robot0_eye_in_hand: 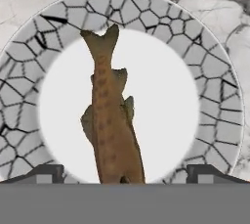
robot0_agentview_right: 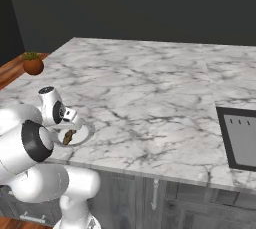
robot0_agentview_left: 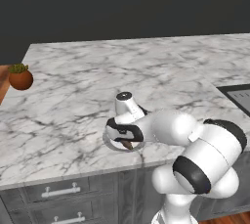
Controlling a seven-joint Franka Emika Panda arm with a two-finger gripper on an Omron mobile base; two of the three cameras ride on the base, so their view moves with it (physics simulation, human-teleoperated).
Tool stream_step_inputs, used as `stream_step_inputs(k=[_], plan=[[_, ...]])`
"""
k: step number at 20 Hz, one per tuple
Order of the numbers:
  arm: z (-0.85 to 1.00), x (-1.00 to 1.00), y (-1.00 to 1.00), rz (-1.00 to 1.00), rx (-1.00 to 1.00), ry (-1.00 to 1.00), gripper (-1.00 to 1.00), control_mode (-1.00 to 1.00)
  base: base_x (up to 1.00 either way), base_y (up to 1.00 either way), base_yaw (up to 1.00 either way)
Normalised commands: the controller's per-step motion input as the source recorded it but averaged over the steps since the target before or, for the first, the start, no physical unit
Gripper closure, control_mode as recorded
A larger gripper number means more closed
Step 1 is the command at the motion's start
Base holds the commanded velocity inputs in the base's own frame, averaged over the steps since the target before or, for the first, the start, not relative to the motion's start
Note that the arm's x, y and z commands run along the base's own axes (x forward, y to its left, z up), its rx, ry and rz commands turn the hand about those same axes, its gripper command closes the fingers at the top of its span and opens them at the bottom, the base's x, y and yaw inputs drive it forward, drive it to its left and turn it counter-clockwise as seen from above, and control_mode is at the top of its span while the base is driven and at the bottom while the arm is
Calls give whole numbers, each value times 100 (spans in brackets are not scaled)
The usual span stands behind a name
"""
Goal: Place the fish on the counter behind the older fish on the same shelf of the fridge to maintain FIFO order. Close the fridge door when finished.
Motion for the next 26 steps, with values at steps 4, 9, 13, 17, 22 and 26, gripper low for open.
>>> stream_step_inputs(k=[4, 9, 13, 17, 22, 26], plan=[[-33, 20, 0, 7, 0, 6, -100, -100, 0, 0, 0], [-41, 21, 0, 8, 0, 2, -100, -100, 0, 0, 0], [-43, 11, 2, 6, 0, 1, -100, -100, 0, 0, 0], [-49, 4, 18, 4, 0, 1, 100, -100, 0, 0, 0], [-24, 0, 5, 4, 0, 0, 100, -100, 0, 0, 0], [39, -26, -5, 5, 0, -11, 100, -100, 0, 0, 0]])
